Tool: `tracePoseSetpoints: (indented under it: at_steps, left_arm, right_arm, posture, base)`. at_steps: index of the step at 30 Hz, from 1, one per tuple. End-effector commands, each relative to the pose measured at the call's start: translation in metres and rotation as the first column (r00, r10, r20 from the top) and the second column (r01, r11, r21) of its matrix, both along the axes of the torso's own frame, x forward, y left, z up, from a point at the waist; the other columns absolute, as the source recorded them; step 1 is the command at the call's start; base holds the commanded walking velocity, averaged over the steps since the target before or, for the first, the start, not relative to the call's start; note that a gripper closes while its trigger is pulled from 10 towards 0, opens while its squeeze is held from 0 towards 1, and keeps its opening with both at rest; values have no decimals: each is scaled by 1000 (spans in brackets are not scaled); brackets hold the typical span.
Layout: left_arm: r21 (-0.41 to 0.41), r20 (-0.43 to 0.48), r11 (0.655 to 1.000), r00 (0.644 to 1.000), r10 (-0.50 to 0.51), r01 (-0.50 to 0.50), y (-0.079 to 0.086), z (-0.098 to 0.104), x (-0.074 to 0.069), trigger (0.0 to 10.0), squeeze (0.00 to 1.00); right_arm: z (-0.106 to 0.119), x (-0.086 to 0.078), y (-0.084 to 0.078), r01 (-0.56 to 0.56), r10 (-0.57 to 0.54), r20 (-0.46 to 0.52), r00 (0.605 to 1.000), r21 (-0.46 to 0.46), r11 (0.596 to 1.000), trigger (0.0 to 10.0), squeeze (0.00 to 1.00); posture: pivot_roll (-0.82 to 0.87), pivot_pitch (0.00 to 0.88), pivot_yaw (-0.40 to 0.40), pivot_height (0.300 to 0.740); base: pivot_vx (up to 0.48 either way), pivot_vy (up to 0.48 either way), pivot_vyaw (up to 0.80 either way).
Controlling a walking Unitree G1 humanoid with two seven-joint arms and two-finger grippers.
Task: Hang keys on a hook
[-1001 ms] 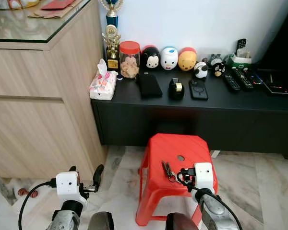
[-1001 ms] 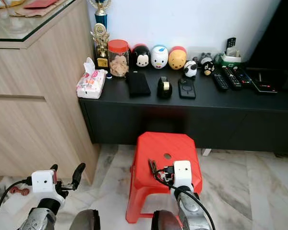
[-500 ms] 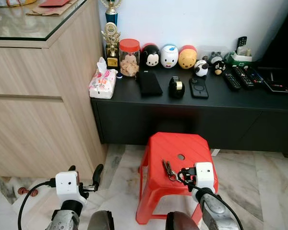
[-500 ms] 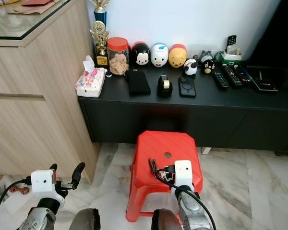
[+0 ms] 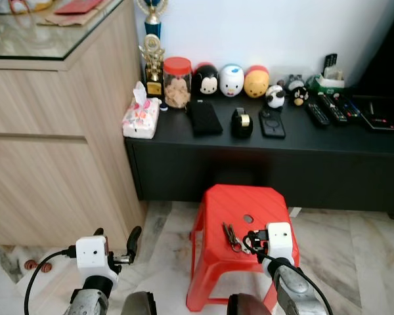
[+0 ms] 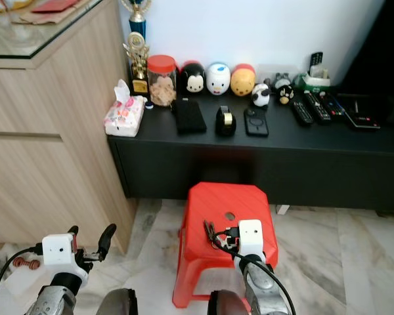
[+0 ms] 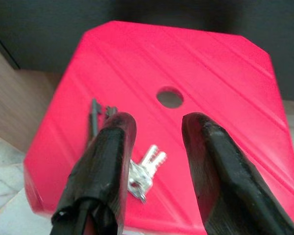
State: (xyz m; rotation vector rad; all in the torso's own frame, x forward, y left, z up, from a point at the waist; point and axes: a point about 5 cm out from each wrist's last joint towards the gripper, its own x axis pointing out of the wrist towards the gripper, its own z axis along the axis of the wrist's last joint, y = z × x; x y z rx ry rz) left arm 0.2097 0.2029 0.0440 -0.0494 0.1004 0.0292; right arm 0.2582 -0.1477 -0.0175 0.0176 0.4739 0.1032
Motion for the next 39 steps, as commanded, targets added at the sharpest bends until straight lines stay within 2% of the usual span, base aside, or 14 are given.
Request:
tracePoseSetpoints:
  at_steps: [1, 21, 25, 33, 39]
  left_arm:
    - [5, -5, 1000, 1000, -18, 18, -2, 0, -1, 10000, 0]
    - [16, -5, 999, 1000, -30, 30, -2, 0, -1, 10000, 0]
    - [16, -6, 1000, 1000, -24, 24, -2, -1, -2, 10000, 0]
    - [14, -13, 1000, 1000, -25, 25, -2, -2, -2, 10000, 0]
    - [17, -17, 1000, 1000, -21, 21, -1, -2, -2, 10000, 0]
  right_arm:
    - [2, 2, -2, 6, -6, 6, 1000, -1, 1000, 10000, 0]
    - [0, 1, -1, 2, -2, 4, 1000, 3, 1000, 10000, 0]
    - [-2, -2, -1, -5, 5, -8, 1000, 2, 1000, 10000, 0]
    - [-17, -13, 5, -117, 116, -137, 984, -1, 993, 10000, 0]
    - [-23, -16, 9, -179, 175, -198, 964, -3, 984, 10000, 0]
  posture:
    - [58, 36, -77, 616]
    - [60, 39, -78, 616]
    - [60, 40, -79, 616]
    - [58, 42, -80, 616]
    - [59, 46, -81, 616]
  base:
    - [326, 0, 0]
    - [339, 0, 0]
    - [62, 0, 0]
    - [0, 0, 0]
    - [0, 0, 0]
